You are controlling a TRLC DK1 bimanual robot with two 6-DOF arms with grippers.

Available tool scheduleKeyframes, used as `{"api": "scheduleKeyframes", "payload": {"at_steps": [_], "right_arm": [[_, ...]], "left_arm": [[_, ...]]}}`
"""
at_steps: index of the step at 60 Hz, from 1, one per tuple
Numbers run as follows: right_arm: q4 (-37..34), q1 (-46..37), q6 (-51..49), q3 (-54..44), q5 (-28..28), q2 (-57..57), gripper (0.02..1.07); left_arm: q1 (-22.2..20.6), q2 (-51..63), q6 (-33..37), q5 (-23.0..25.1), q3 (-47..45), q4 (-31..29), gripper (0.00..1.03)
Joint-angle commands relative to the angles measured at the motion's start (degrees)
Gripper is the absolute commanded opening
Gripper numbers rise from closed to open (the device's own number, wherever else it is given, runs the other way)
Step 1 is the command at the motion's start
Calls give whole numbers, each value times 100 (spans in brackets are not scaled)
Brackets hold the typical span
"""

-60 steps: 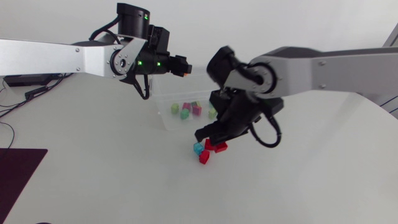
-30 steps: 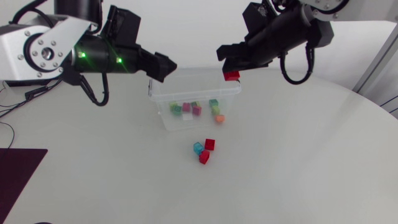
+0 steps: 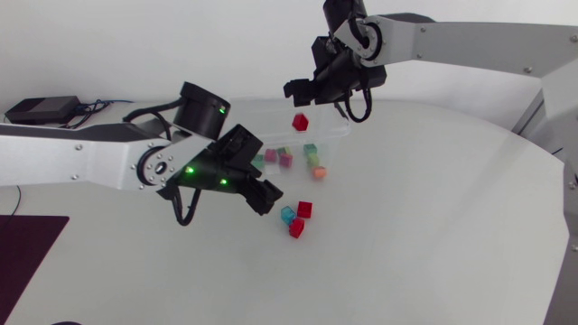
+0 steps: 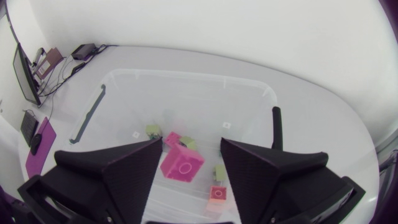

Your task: Pick up the duplo bricks and place them in the container

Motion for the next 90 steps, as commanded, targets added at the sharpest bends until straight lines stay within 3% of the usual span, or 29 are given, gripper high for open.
{"api": "scheduleKeyframes", "payload": {"at_steps": [1,15,22,33,58,70,90], "right_arm": [[87,-107,-77,-150,47,-245,100],[807,-239,-305,-2699,-243,-2566,100],[798,-371,-393,-3498,-524,-3277,100],[772,-634,-411,-4544,-1016,-4192,100],[834,-819,-490,-5116,-1095,-4482,100],[825,-872,-525,-5195,-1130,-4534,100],[939,-933,-534,-5441,-1166,-4569,100]], "left_arm": [[-196,339,125,23,-18,65,86],[-477,1069,116,-197,299,267,86],[-468,1288,187,-311,474,320,86],[-495,1535,608,-917,457,469,86],[-802,1675,732,-1102,378,487,86],[-714,1930,758,-1234,1037,-524,86],[-626,2370,705,-1243,1810,-1218,86]]}}
